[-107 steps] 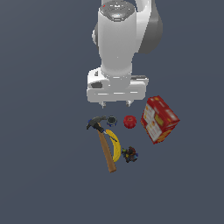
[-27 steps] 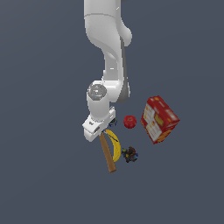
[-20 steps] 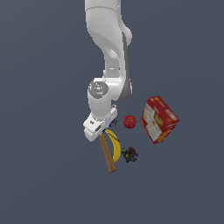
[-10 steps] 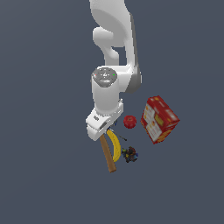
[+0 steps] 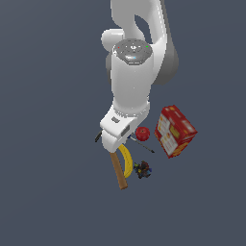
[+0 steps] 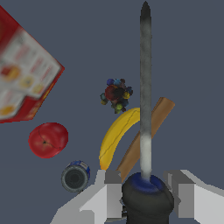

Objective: Pick up a designated object from a clutter of objects.

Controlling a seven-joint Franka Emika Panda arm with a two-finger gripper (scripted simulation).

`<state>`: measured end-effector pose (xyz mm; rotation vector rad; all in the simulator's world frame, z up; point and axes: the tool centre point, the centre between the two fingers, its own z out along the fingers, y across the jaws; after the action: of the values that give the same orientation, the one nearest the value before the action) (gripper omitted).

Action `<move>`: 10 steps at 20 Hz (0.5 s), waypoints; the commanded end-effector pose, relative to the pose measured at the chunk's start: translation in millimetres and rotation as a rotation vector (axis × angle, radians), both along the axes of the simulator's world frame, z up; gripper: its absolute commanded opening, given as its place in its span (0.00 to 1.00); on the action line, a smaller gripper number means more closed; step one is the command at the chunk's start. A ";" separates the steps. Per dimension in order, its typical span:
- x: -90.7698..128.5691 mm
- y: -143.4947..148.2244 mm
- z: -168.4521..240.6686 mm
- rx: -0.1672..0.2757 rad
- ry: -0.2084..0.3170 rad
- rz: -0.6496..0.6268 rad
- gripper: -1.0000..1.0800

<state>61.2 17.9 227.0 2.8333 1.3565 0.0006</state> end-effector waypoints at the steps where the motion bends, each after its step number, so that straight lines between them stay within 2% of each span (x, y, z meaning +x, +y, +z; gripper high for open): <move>1: 9.4 9.4 24.1 0.000 0.000 0.000 0.00; 10: 39.7 36.8 92.6 0.000 0.000 0.000 0.00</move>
<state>96.4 50.7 308.9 2.8332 1.3567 0.0009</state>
